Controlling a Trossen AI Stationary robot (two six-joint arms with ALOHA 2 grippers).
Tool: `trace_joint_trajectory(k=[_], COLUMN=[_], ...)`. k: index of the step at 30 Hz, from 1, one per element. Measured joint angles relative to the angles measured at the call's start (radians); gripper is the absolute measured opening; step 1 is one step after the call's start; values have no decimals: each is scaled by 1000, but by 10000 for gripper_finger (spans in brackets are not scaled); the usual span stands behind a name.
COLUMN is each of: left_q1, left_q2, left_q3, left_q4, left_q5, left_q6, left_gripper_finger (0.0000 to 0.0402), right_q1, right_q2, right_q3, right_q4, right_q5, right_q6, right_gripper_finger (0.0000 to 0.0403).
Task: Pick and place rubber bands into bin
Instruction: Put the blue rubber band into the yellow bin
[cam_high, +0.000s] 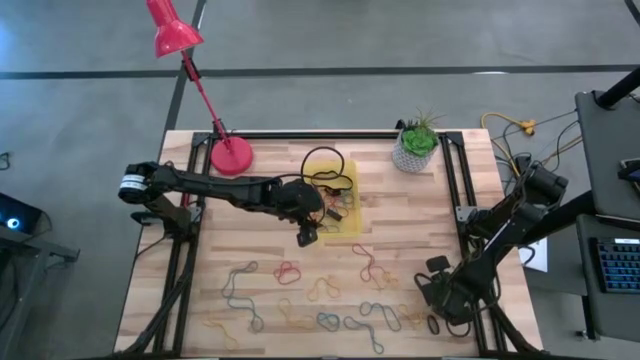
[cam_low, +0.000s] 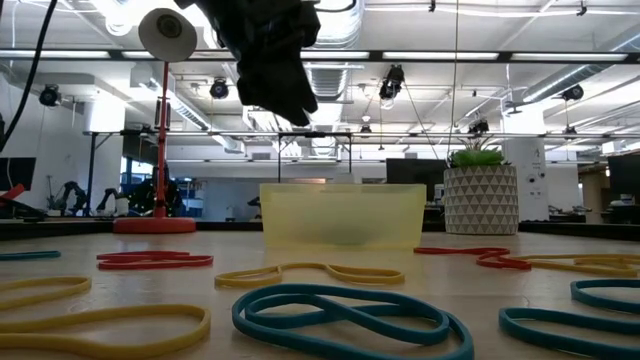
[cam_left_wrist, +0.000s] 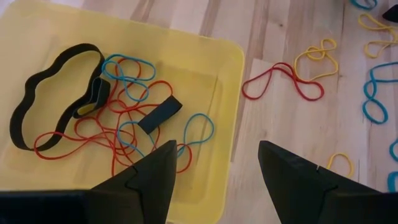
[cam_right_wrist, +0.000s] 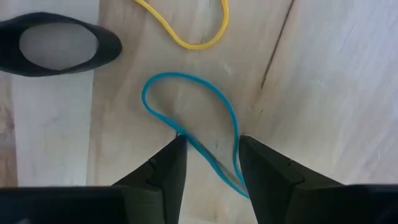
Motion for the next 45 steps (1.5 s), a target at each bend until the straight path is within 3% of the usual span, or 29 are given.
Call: trace_joint_trajectory(k=[11, 24, 33, 38, 45], left_q1=[-1, 0, 2, 2, 2], left_q2=[0, 0, 0, 0, 0], left_q3=[-1, -1, -1, -1, -1], left_q4=[-9, -8, -6, 1, 23], left_q5=[0, 0, 0, -1, 0], left_q6=[1, 29, 31, 32, 33], left_gripper_finger=[211, 211, 211, 211, 211], right_q1=[0, -2, -4, -43, -225], right_q2=[-2, 0, 1, 0, -39], right_q3=[-28, -32, -19, 58, 202], right_q4=[11, 2, -24, -140, -240], right_q5=[30, 55, 64, 185, 507], right_q6=[17, 272, 433, 508, 586], right_gripper_finger=[90, 15, 8, 8, 8])
